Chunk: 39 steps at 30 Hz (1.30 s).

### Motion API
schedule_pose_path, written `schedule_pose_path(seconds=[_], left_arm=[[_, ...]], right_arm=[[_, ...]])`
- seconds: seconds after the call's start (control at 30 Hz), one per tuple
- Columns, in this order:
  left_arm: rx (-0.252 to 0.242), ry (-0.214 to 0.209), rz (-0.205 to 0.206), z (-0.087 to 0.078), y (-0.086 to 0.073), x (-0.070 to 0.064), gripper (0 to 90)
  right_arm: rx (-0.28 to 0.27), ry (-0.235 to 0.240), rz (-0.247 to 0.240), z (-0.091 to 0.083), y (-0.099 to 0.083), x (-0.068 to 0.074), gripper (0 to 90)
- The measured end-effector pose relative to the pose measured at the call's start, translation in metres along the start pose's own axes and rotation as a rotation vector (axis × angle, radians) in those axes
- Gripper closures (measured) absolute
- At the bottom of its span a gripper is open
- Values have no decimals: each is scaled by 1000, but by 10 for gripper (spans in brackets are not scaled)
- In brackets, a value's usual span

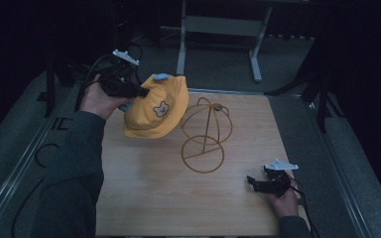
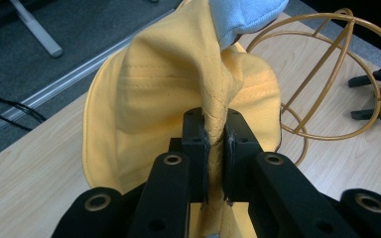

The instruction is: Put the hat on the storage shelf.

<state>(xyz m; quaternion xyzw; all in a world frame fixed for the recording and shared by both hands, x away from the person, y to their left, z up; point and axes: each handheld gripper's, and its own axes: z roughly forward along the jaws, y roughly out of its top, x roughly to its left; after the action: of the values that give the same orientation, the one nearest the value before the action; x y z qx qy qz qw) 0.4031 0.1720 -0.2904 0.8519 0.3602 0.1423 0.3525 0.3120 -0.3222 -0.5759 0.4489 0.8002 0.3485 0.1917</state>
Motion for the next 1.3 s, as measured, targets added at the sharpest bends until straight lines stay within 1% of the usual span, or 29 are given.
schedule_pose_path(seconds=[0.17, 0.3, 0.43, 0.57, 0.9, 1.07, 1.3], left_arm=[[-3, -14, 11, -3, -1, 0, 823], [-21, -26, 13, -6, -1, 0, 823], [-24, -24, 23, -9, -2, -1, 823], [-29, -32, 33, -13, -2, -1, 823], [-54, -43, 56, -21, -1, -5, 822], [-70, -55, 65, -27, 0, -6, 822], [-75, -52, 84, -34, 0, -11, 821]], right_arm=[[0, 0, 0, 0, 0, 0, 153], [0, 0, 0, 0, 0, 0, 153], [2, 0, -1, 0, 0, 0, 153], [2, -1, -2, 0, 0, 0, 153], [3, -1, -5, 0, 0, 0, 153], [3, -1, -6, 0, 0, 0, 153], [2, -1, -5, 0, 0, 0, 153]])
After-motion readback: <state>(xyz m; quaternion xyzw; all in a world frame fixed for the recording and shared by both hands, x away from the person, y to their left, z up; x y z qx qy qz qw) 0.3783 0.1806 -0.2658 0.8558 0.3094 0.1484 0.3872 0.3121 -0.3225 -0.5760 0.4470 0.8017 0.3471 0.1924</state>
